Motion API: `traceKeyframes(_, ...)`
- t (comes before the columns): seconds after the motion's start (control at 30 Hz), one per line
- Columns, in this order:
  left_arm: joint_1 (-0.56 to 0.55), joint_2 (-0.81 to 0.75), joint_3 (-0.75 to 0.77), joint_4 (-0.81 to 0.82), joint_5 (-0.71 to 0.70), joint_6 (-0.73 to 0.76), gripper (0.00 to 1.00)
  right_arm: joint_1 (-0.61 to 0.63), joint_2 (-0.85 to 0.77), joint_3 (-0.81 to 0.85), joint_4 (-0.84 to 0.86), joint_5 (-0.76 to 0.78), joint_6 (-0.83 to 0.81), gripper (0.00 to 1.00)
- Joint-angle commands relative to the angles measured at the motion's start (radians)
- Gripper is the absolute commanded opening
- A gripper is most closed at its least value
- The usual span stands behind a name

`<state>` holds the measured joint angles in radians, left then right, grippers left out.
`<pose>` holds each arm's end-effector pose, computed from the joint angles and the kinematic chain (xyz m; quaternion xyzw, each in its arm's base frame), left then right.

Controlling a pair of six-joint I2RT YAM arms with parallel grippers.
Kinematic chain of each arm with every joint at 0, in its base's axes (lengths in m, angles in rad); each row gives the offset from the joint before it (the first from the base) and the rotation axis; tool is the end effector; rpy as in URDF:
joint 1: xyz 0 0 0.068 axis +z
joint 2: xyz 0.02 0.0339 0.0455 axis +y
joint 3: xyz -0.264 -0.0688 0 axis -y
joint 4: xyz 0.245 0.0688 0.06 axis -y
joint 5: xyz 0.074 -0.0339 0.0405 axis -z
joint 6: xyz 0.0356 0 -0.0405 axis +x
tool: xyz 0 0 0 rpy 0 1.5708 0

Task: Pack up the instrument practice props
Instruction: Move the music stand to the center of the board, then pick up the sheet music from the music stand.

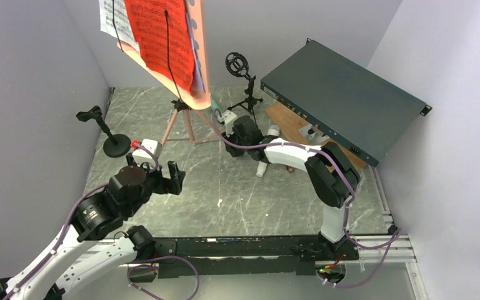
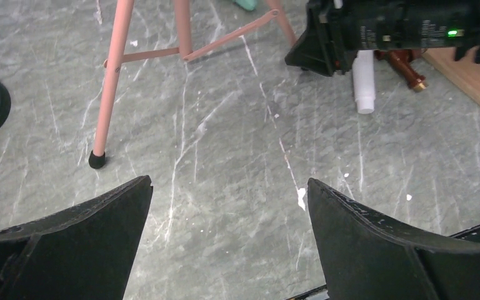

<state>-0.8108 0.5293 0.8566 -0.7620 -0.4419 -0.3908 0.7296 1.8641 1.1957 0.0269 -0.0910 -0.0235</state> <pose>0.0807 -0.0628 0.3377 0.0561 0.8290 -0.1443 0.5374 0.3061 0.2780 0.1960 -0.3473 0.8230 0.1929 0.4060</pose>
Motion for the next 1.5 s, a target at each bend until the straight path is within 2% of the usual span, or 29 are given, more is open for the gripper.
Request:
traceKeyframes(0.0, 0.004, -0.008, 0.068, 0.062, 0.075, 0.067, 1.0, -0.064, 0.029, 0.079, 0.091, 0.199, 0.034, 0.25)
traceKeyframes(0.17, 0.004, 0.022, 0.117, 0.09, 0.117, 0.092, 0.99, -0.082, 0.067, 0.131, 0.098, 0.325, -0.015, 0.23)
traceKeyframes(0.27, 0.004, 0.046, 0.156, 0.147, 0.189, 0.11, 0.99, -0.098, 0.087, 0.169, 0.066, 0.31, -0.013, 0.22)
traceKeyframes(0.43, 0.004, 0.104, 0.289, 0.241, 0.315, 0.123, 0.99, -0.11, 0.007, 0.141, -0.008, 0.104, -0.05, 0.24)
traceKeyframes(0.57, 0.005, 0.191, 0.462, 0.215, 0.319, 0.103, 0.98, -0.112, -0.1, 0.087, -0.104, -0.132, -0.172, 0.27)
traceKeyframes(0.67, 0.004, 0.267, 0.587, 0.182, 0.285, 0.085, 0.97, -0.125, -0.163, 0.078, -0.25, -0.373, -0.299, 0.33)
traceKeyframes(0.73, 0.004, 0.328, 0.714, 0.14, 0.259, 0.062, 0.92, -0.134, -0.205, 0.046, -0.293, -0.472, -0.345, 0.36)
traceKeyframes(0.97, 0.004, 0.628, 1.124, -0.102, 0.185, 0.025, 0.87, -0.162, -0.315, -0.05, -0.347, -0.622, -0.425, 0.39)
traceKeyframes(1.07, 0.003, 0.735, 1.281, -0.187, 0.147, 0.061, 0.8, -0.184, -0.325, -0.057, -0.362, -0.686, -0.445, 0.42)
traceKeyframes(1.23, -0.026, 0.844, 1.415, -0.224, 0.054, 0.134, 0.73, -0.207, -0.327, -0.063, -0.371, -0.727, -0.46, 0.44)
traceKeyframes(1.47, -0.182, 0.918, 1.47, -0.193, -0.216, 0.273, 0.71, -0.211, -0.318, -0.061, -0.38, -0.749, -0.472, 0.44)
